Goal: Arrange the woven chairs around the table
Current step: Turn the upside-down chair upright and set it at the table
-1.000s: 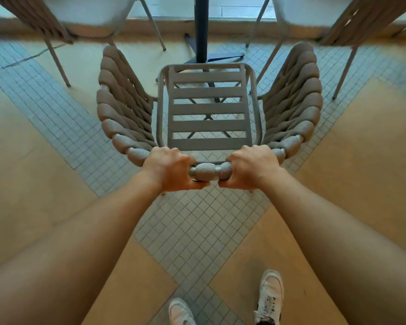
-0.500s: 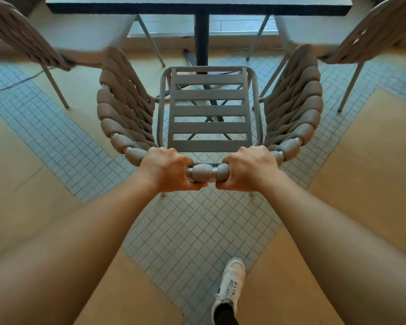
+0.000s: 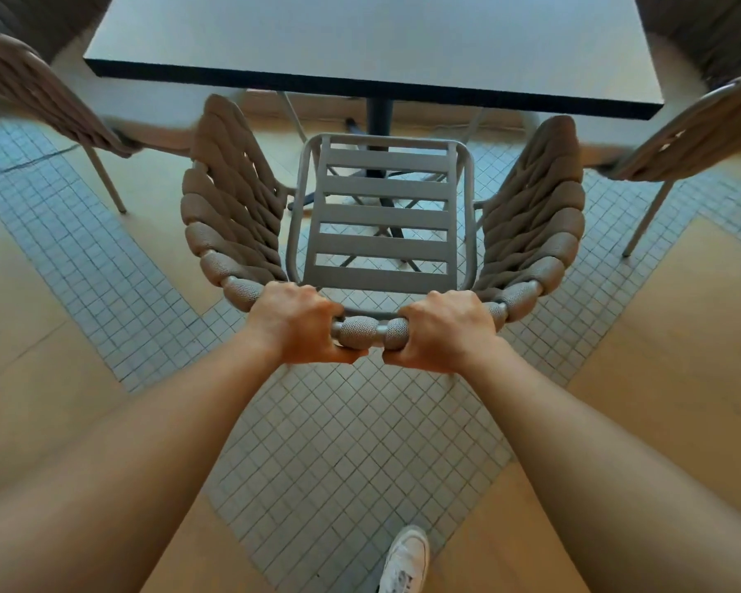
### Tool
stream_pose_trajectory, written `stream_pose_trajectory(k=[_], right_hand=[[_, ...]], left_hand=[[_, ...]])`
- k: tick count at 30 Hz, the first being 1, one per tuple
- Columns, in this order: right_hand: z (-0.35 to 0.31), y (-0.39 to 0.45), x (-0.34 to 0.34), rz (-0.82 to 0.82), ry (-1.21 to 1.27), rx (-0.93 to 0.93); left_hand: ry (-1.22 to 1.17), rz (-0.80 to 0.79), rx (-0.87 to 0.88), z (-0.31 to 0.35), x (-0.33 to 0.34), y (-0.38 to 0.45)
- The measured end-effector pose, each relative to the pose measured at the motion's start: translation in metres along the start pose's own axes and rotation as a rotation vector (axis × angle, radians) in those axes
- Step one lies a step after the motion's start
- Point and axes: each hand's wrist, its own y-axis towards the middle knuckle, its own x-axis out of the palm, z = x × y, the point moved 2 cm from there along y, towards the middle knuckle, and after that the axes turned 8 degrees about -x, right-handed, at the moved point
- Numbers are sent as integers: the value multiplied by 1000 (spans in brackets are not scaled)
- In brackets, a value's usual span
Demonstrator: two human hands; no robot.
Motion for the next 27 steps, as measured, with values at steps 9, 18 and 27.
stream_pose_trajectory(k=[9,18,27], right_hand=[[4,4,-2,-19,-10,23],[-3,4,-2,-34,1,71],[9,5,-4,-43,-20,28]], left_hand=[[23,-4,43,-4,-1,8],[-40,-58,4,-6,3,6],[-38,-112,-22,-1,1,12]])
